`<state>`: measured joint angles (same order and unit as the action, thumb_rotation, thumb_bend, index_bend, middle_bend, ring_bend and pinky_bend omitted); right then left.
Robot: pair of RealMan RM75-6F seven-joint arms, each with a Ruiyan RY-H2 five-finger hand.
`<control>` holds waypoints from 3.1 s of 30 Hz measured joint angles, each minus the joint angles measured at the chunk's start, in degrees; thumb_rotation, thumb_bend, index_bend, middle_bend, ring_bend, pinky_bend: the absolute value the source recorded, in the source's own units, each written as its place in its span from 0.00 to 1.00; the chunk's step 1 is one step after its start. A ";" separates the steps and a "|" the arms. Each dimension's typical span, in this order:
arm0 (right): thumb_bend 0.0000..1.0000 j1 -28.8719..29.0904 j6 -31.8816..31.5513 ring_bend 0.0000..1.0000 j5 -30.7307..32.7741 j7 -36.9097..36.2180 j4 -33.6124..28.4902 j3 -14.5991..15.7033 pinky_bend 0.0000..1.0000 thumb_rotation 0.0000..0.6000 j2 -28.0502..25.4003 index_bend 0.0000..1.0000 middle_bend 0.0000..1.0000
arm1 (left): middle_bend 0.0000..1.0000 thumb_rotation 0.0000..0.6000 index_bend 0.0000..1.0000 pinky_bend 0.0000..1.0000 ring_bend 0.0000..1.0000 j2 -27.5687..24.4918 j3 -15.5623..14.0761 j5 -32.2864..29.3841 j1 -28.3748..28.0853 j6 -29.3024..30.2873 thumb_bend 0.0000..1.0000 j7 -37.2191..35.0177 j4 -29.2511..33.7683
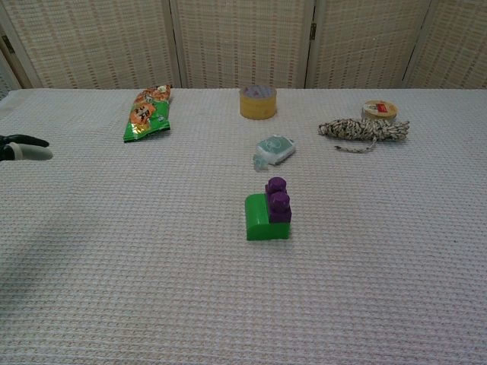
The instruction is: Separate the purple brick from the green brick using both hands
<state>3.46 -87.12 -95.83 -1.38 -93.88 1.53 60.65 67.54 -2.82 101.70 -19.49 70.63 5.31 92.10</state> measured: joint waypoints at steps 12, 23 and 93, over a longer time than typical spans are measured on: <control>0.38 1.08 1.88 0.00 1.34 -2.80 0.50 -0.61 0.00 1.00 -0.15 0.00 0.00 | 0.00 1.00 0.28 0.00 0.00 6.36 5.63 -0.52 -12.70 -12.05 0.36 2.59 4.83; 0.38 2.48 5.08 0.00 2.04 -6.44 1.30 -0.30 0.00 1.00 -1.27 0.00 0.00 | 0.00 1.00 0.33 0.00 0.00 16.85 11.73 -7.95 -21.50 -20.01 0.42 10.03 2.99; 0.39 4.48 6.63 0.00 3.17 -13.06 3.53 -0.59 0.00 1.00 -2.51 0.00 0.00 | 0.00 1.00 0.24 0.00 0.00 45.89 21.44 -62.27 -35.42 -10.35 0.25 31.14 -10.57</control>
<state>7.94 -80.49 -92.65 -14.44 -90.35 0.94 58.13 113.43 18.62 39.42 -54.91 60.28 36.45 81.53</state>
